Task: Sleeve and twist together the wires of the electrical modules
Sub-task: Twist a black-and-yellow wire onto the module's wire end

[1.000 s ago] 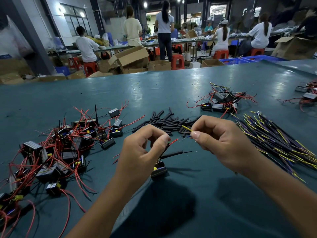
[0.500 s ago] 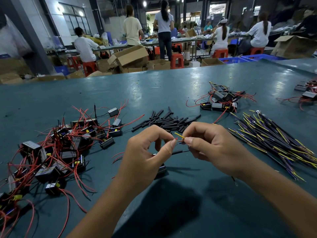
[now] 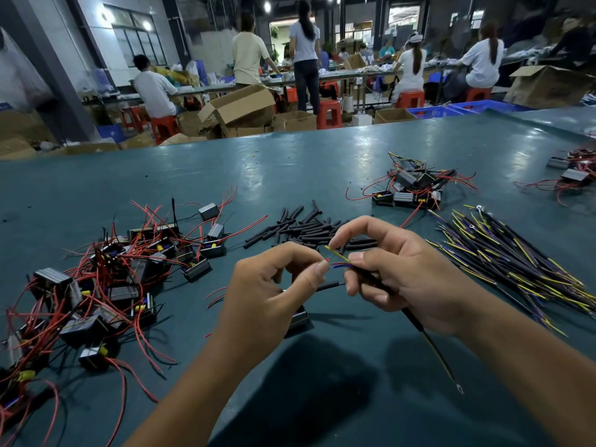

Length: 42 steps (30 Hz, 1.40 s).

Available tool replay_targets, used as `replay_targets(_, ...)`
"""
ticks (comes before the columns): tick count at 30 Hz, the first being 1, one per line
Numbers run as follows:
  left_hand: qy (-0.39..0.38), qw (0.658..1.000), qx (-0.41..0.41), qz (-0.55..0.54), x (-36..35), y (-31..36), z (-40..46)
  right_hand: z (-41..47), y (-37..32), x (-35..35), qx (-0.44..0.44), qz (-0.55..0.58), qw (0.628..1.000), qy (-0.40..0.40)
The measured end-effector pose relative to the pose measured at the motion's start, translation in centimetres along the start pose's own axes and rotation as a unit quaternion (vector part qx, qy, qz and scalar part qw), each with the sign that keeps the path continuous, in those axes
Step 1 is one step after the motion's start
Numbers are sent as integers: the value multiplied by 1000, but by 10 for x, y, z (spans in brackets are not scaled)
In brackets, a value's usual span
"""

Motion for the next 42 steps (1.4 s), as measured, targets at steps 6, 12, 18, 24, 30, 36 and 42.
replay_targets(6,6,1000,-4,-17,3,2,0,-2,-1,-4,-1,-11,1000,-28)
replay_targets(12,-11,1000,3,27,4,4,0,-5,4,-6,-49,-95,992,-62)
replay_targets(18,-37,998,44,-5,-1,-8,1,-8,-3,0,-52,-258,962,-75)
replay_targets(24,-53,997,51,-25,-1,-11,3,-9,-1,-7,-48,-257,959,-109)
replay_targets(30,-48,996,68,-19,-1,-12,3,-9,4,-11,-66,-253,957,-129)
replay_targets(36,-40,995,91,-16,-1,-16,2,-10,2,-8,-48,-274,952,-127)
replay_targets(42,18,997,72,-28,4,-7,-2,-7,-4,4,-13,-364,929,-63)
Point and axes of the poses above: each hand's wrist, its own z-axis towards the middle knuckle, its own x-axis out of the back of the hand, y = z × x, the point moved 9 cm from there along z, towards the middle knuckle, and after that the axes turned 8 degrees about -y, right-handed, at the moved point
